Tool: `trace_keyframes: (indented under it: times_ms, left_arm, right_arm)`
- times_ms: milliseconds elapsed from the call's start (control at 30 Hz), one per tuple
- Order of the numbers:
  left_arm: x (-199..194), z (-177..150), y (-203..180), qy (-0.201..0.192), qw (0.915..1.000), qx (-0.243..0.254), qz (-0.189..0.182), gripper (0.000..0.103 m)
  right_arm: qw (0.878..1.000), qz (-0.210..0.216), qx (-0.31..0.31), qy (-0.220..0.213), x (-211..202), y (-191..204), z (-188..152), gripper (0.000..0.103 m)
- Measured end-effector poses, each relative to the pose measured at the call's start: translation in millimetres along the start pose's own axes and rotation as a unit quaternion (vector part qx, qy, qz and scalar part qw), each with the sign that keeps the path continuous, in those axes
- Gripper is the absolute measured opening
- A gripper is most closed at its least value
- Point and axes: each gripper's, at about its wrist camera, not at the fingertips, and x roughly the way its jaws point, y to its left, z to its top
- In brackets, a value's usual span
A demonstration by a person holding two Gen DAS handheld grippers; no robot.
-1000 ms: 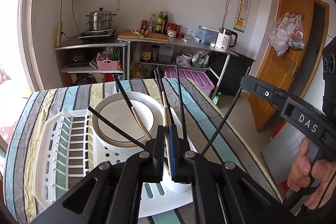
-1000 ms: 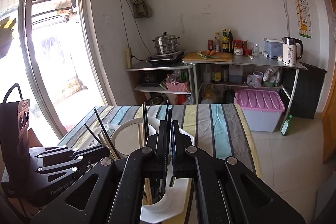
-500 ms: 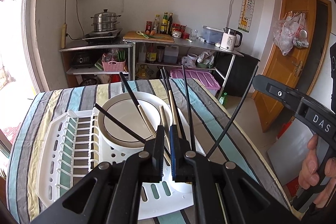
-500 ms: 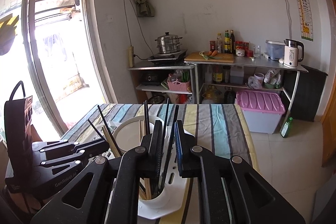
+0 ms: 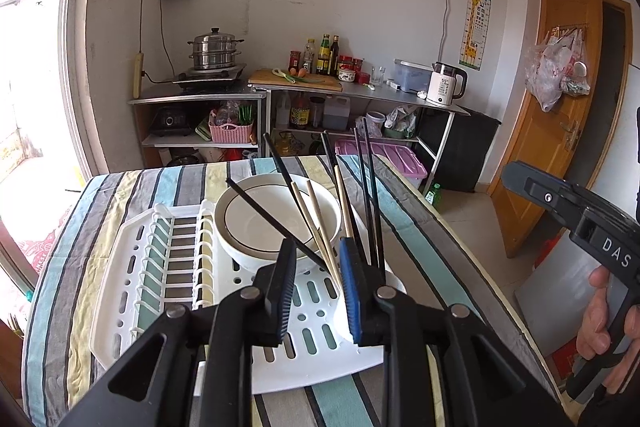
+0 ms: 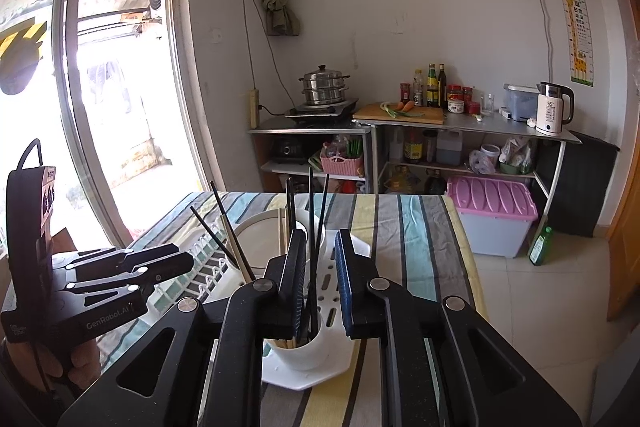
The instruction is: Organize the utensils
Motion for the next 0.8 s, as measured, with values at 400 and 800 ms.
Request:
trace_keyframes:
  times_ms: [400, 800]
  left_arm:
    - [-40.0, -21.3, -8.1, -0.016, 0.9998, 0.004, -0.006, 0.027]
    - [-67.8, -48.2, -4.5, -0.029, 0.9996, -0.006, -0.003, 0.030]
  right_arm:
    - [1.000, 0.008, -0.011, -0.014, -38.9, 13.4, -16.9, 0.024]
    - [0.999, 0.028, -0.016, -0.022, -67.1, 31.2, -40.9, 0.025]
